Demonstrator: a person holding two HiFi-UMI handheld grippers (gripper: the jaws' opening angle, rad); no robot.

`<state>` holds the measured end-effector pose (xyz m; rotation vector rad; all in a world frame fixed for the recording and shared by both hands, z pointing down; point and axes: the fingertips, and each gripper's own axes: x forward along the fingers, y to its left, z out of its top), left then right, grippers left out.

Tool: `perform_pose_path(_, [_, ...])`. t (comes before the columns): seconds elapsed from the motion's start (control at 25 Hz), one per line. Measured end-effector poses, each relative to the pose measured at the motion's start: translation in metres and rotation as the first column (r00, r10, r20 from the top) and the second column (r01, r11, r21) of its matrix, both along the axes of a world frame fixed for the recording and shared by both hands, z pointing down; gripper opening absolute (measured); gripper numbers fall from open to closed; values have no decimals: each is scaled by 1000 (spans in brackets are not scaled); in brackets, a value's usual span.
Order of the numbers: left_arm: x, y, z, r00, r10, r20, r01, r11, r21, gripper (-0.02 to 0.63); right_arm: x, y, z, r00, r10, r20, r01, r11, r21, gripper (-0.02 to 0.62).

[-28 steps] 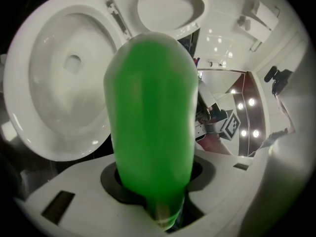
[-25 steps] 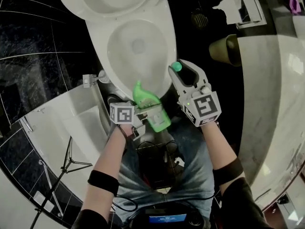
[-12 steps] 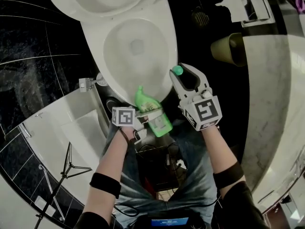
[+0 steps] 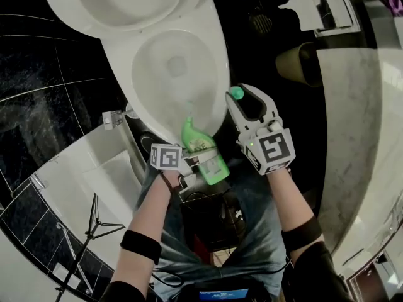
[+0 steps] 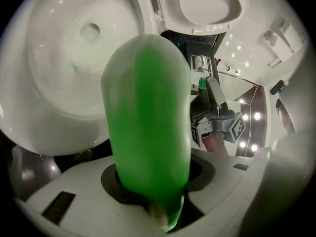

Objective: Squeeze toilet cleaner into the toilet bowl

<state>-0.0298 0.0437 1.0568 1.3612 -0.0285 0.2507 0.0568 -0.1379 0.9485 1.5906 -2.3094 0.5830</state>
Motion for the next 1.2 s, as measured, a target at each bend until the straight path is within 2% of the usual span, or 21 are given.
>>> perform_pose_path(0.16, [11,-2,-3,1000,31,-6,-31,999,-11,184,18,0,0,999,33,-11,-33,999,4,147])
perform_pose_path(0.36, [26,-13,-4,997,83,4,-83,996,20,184,40,0,-2,997,78,-16,-78,997,2,147])
perform_pose_path(0.52, [41,-22,-8,995,94,-21,-93,996,15,184,51,1,-4,994,107,-18,-107,994,2,147])
perform_pose_path(0.68, [49,-35,-11,991,130,-10,-130,990,54,183,58,0,-11,991,134,-14,-134,991,-5,147])
perform_pose_path(1.2, [81,-86,-12,991,129,-27,-126,989,79,183,82,-12,-17,985,172,-22,-171,985,15,147])
